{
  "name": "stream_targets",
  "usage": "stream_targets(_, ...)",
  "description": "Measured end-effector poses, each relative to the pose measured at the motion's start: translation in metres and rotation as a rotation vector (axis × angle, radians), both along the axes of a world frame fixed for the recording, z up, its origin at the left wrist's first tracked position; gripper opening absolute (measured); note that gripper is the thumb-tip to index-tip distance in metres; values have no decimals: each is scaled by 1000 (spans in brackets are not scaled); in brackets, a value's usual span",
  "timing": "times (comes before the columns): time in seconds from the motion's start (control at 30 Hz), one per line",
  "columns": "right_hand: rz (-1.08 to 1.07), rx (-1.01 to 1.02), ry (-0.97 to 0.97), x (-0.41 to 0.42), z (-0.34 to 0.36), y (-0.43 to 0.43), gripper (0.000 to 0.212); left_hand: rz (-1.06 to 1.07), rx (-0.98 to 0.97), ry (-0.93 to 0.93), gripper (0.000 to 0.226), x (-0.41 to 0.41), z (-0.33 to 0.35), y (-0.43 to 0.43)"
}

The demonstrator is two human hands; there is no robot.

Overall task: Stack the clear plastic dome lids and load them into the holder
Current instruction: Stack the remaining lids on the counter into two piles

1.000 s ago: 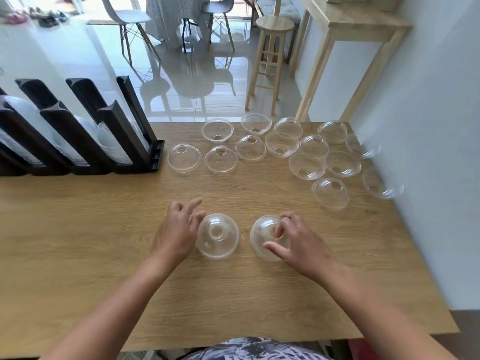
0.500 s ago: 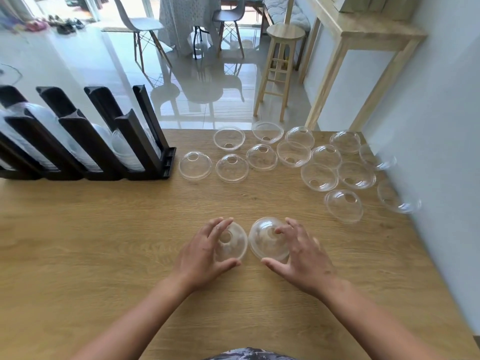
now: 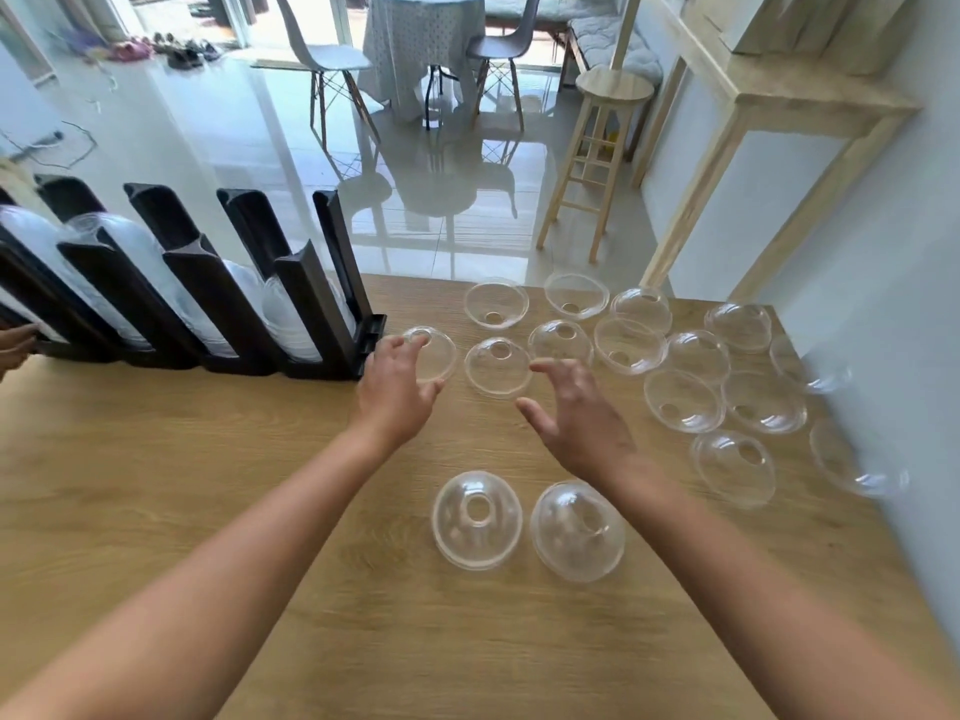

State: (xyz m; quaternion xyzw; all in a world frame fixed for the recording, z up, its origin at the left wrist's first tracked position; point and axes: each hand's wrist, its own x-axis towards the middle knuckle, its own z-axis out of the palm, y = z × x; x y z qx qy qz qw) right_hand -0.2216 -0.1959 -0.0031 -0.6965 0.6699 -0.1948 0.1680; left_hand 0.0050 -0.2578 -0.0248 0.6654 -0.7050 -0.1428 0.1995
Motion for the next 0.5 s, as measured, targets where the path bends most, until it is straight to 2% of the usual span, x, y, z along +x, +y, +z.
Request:
stream_targets(0.17, 12, 157, 55, 29, -17, -62, 53, 29, 103, -71, 61, -1, -8, -36)
stream_targets(0.4, 36, 132, 166, 36, -32, -75, 38, 16, 86, -44, 34, 7, -14, -38)
stream_targets(0.5, 53, 125, 129, 29, -30, -65, 32, -4, 104, -12, 29, 8, -4, -28)
